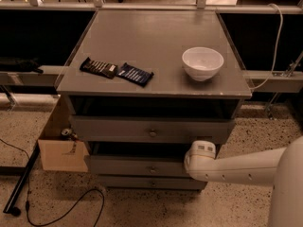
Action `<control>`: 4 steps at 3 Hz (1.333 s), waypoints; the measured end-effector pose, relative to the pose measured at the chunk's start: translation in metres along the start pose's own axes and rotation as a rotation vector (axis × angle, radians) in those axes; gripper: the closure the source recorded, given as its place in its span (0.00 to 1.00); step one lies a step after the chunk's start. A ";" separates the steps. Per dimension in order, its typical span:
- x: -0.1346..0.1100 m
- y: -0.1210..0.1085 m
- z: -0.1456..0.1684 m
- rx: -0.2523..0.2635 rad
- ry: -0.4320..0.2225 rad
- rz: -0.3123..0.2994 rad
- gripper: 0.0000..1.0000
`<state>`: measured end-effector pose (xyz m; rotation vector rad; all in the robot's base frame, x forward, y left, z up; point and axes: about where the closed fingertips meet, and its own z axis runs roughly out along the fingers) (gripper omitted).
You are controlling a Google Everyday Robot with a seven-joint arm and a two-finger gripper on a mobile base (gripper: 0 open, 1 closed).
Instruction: Open middle drawer
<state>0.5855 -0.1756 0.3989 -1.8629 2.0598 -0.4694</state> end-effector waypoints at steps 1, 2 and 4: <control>0.000 0.000 0.000 0.000 0.000 0.000 0.73; 0.000 0.000 0.000 0.000 0.000 0.000 0.50; 0.026 0.048 -0.001 -0.022 -0.005 0.011 0.40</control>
Offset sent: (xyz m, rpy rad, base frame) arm 0.0000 0.0000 0.0000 0.0000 0.0000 0.0000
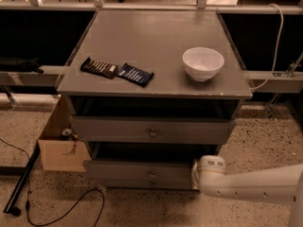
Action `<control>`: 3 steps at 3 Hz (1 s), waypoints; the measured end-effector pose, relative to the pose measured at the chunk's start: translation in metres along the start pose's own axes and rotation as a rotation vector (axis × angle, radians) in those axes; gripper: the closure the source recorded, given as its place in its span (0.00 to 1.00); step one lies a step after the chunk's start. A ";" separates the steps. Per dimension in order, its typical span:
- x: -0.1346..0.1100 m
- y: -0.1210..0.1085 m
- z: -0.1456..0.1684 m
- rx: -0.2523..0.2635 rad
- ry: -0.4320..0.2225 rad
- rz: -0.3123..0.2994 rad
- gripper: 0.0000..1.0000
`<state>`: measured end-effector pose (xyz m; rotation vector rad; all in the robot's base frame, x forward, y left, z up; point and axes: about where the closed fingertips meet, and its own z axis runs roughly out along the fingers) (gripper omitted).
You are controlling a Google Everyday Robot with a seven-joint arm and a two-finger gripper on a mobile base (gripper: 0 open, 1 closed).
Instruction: Open middle drawer
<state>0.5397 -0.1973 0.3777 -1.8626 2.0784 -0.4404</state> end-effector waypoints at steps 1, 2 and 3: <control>0.000 -0.001 -0.002 0.000 0.001 -0.001 0.64; 0.004 0.011 -0.007 -0.032 0.021 -0.018 0.87; 0.004 0.009 -0.011 -0.032 0.021 -0.018 1.00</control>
Offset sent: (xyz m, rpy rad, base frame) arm -0.0495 -0.0082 -0.0111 -0.0711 0.1276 0.0197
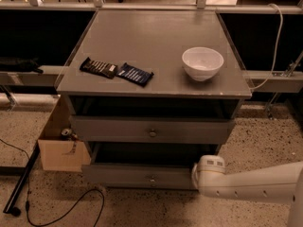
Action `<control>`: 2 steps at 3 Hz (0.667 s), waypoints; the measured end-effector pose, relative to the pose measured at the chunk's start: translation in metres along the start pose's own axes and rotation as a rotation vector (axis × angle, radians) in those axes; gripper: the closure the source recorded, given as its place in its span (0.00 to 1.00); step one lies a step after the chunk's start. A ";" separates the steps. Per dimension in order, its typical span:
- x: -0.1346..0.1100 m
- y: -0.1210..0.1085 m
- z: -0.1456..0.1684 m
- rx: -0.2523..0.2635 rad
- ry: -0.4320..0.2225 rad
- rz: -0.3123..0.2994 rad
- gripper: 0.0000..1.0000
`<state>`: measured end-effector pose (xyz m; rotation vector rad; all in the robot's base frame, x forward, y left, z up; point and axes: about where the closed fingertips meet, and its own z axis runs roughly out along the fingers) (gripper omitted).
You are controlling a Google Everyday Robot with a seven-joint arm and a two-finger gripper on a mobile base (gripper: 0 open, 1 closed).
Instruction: Open middle drawer
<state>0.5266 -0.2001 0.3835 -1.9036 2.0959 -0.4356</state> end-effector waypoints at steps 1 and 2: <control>0.000 0.000 0.000 0.000 0.000 0.000 0.84; 0.000 0.000 0.000 0.000 0.000 0.000 0.61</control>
Offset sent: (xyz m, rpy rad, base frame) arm 0.0000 0.0000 0.0001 0.0000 0.0000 0.0000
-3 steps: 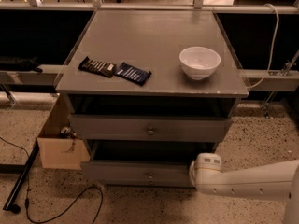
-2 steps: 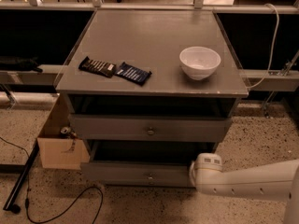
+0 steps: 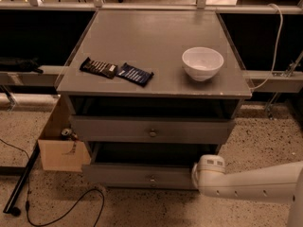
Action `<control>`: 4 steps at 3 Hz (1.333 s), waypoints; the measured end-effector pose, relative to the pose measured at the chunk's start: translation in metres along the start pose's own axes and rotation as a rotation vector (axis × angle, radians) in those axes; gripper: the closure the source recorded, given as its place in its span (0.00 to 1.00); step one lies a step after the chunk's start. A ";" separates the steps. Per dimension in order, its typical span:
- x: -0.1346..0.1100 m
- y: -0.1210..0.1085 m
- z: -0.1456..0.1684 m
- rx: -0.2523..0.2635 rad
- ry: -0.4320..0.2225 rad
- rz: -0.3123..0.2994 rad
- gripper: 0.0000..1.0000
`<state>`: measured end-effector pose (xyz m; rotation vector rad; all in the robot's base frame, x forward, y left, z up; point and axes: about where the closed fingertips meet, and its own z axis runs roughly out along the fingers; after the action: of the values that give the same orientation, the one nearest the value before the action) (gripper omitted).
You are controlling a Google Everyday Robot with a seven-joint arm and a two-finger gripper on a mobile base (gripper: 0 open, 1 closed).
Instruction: Open middle drawer
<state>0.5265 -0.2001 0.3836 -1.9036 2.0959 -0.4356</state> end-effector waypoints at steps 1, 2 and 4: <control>0.000 0.000 0.000 0.000 0.000 0.000 0.29; 0.000 0.000 0.000 0.000 0.000 0.000 0.06; 0.007 0.027 -0.002 -0.047 -0.004 -0.009 0.41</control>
Offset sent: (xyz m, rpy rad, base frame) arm 0.0000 0.0000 0.0000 0.0000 0.0000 0.0000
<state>0.5007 -0.2046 0.3748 -1.9396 2.1139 -0.3877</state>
